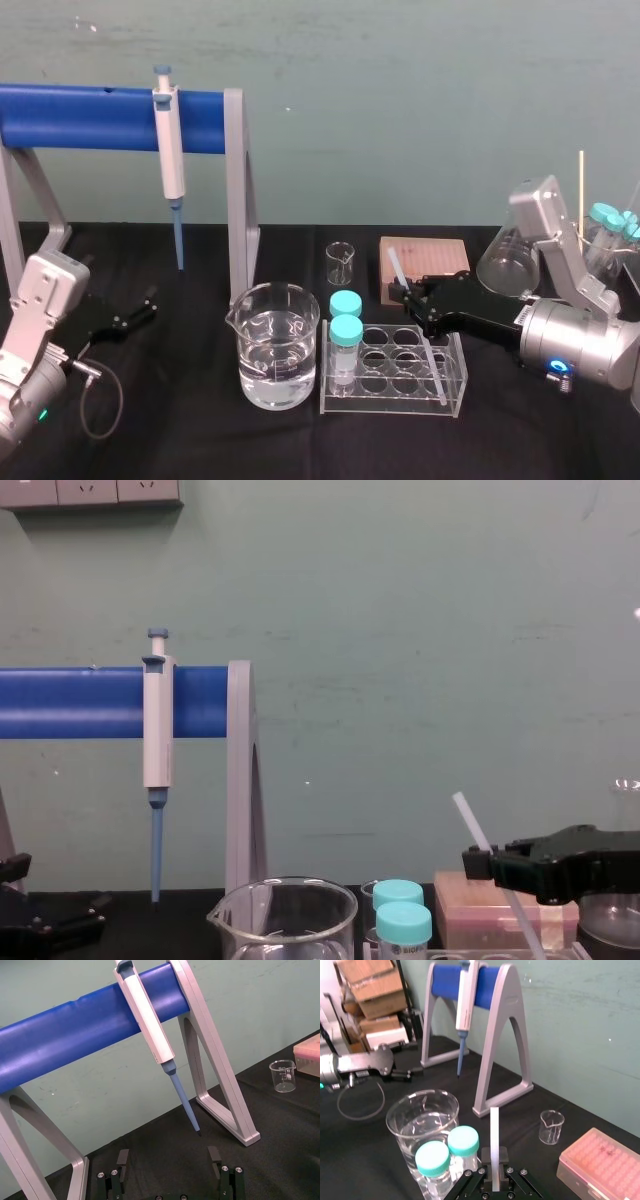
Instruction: Pick up the stirring rod with one hand, then place it down.
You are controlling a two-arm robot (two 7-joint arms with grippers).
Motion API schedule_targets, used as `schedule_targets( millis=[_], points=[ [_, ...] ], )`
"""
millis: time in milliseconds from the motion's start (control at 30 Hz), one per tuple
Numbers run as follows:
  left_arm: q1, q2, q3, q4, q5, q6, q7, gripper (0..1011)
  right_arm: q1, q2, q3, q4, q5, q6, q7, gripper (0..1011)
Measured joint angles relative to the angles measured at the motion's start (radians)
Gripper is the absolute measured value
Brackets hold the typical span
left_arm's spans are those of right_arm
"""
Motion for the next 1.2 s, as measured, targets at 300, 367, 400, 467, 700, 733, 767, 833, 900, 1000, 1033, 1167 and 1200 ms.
schedule_targets(
  millis=[300, 367, 400, 467, 700, 733, 767, 833, 900, 1000, 1033, 1167, 1200],
  points=[
    [0.000, 0.000, 0.000, 0.000, 0.000, 0.000, 0.000, 1000, -0.061, -0.004, 0.042, -0.011, 0.035, -0.103, 0.000, 72],
    [0.000, 0.000, 0.000, 0.000, 0.000, 0.000, 0.000, 1000, -0.071, -0.003, 0.048, -0.013, 0.033, -0.125, -0.001, 72],
    [0.000, 0.000, 0.000, 0.000, 0.000, 0.000, 0.000, 1000, -0.083, -0.002, 0.056, -0.014, 0.032, -0.148, -0.002, 72],
    [0.000, 0.000, 0.000, 0.000, 0.000, 0.000, 0.000, 1000, -0.094, -0.002, 0.064, -0.015, 0.028, -0.173, -0.004, 71],
    [0.000, 0.000, 0.000, 0.000, 0.000, 0.000, 0.000, 1000, -0.137, -0.013, 0.103, -0.018, 0.017, -0.275, -0.001, 72],
    [0.000, 0.000, 0.000, 0.000, 0.000, 0.000, 0.000, 1000, -0.140, -0.015, 0.107, -0.018, 0.019, -0.282, 0.001, 72],
    [0.000, 0.000, 0.000, 0.000, 0.000, 0.000, 0.000, 1000, -0.147, -0.020, 0.115, -0.019, 0.024, -0.293, 0.005, 72],
    [0.000, 0.000, 0.000, 0.000, 0.000, 0.000, 0.000, 1000, -0.154, -0.027, 0.126, -0.021, 0.032, -0.305, 0.010, 72],
    [0.000, 0.000, 0.000, 0.000, 0.000, 0.000, 0.000, 1000, -0.157, -0.031, 0.132, -0.023, 0.036, -0.310, 0.014, 72],
    [0.000, 0.000, 0.000, 0.000, 0.000, 0.000, 0.000, 1000, -0.160, -0.037, 0.142, -0.027, 0.043, -0.313, 0.016, 72],
    [0.000, 0.000, 0.000, 0.000, 0.000, 0.000, 0.000, 1000, -0.160, -0.038, 0.145, -0.029, 0.044, -0.314, 0.017, 72],
    [0.000, 0.000, 0.000, 0.000, 0.000, 0.000, 0.000, 1000, -0.148, -0.039, 0.169, -0.041, 0.056, -0.322, 0.021, 72],
    [0.000, 0.000, 0.000, 0.000, 0.000, 0.000, 0.000, 1000, -0.144, -0.040, 0.175, -0.043, 0.059, -0.323, 0.022, 72]
  ],
)
